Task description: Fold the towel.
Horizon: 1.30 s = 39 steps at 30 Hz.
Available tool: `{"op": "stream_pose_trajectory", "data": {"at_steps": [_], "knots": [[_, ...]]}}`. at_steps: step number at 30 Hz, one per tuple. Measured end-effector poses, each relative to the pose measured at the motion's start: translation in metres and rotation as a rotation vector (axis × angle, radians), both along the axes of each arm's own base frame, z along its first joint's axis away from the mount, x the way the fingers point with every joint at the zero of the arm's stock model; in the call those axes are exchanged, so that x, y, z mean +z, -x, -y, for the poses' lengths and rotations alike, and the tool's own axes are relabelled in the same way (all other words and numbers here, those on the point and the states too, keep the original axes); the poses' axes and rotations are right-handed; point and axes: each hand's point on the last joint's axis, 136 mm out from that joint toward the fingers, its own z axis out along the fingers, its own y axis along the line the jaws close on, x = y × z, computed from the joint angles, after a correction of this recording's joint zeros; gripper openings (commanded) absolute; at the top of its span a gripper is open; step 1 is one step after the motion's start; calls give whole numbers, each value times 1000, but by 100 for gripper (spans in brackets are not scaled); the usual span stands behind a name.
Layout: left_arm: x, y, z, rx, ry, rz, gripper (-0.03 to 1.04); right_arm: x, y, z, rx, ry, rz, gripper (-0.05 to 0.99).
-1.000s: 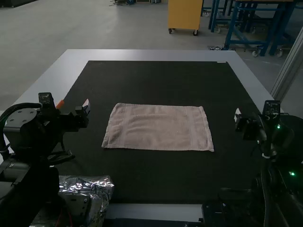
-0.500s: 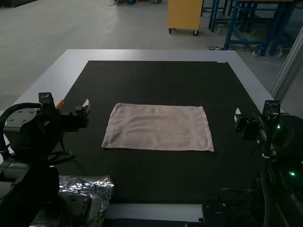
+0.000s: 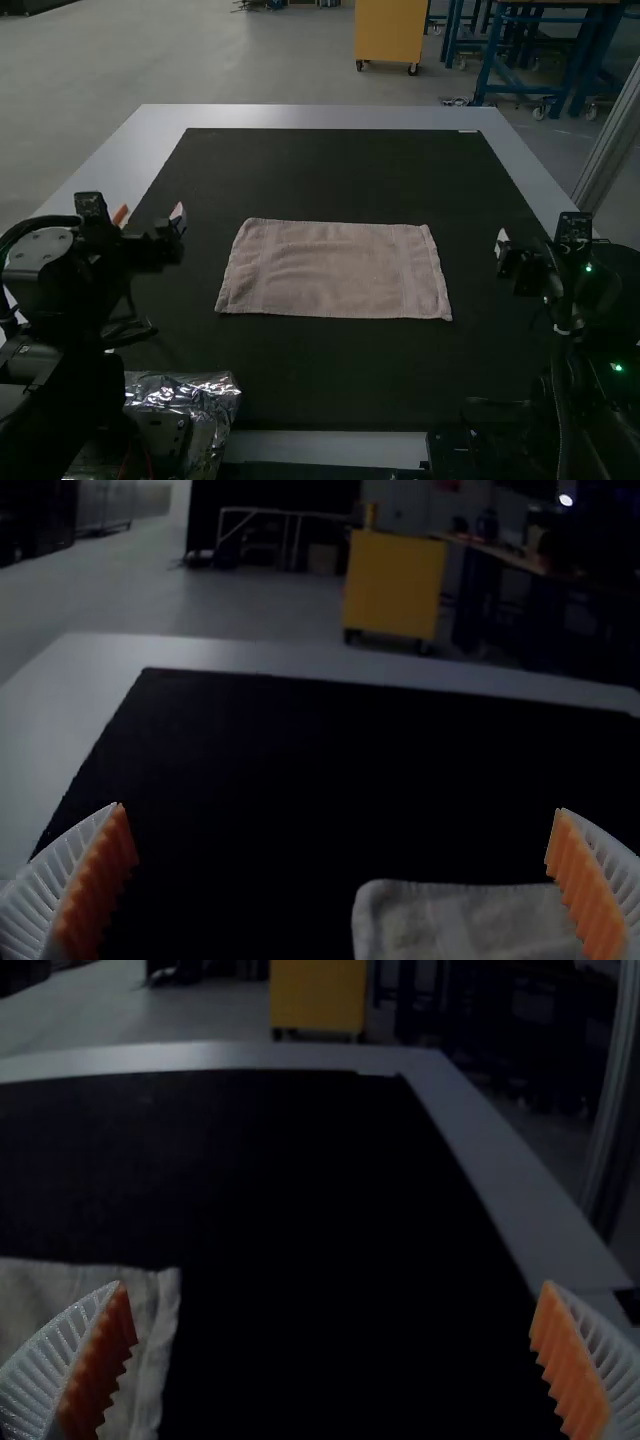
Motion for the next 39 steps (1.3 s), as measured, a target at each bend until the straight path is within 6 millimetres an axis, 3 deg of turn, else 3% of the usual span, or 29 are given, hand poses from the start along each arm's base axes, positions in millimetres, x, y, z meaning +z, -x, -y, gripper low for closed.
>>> {"op": "stream_pose_trajectory", "data": {"at_steps": [8,10,15,19,24,29,31,35,37,39], "knots": [[25,3,-3,28,-95,107,97,59,3,-2,9,8,242,91],[27,3,-4,41,-141,113,96,61,3,-2,10,34,247,91],[28,4,-5,71,-307,122,96,40,0,-8,35,127,159,91],[29,4,-8,101,-412,122,95,40,0,-14,60,210,162,91],[33,5,-9,120,-476,140,96,62,4,-30,122,349,263,91],[50,9,-10,140,-496,188,96,89,10,-34,126,349,363,91],[64,12,-10,149,-498,210,96,104,12,-34,127,323,371,91],[115,13,-12,171,-492,253,96,151,3,-33,131,233,357,91],[129,-1,-13,161,-481,204,96,165,-11,-32,131,180,313,91],[128,-25,-12,131,-461,101,96,163,-30,-29,128,127,221,91]]}}
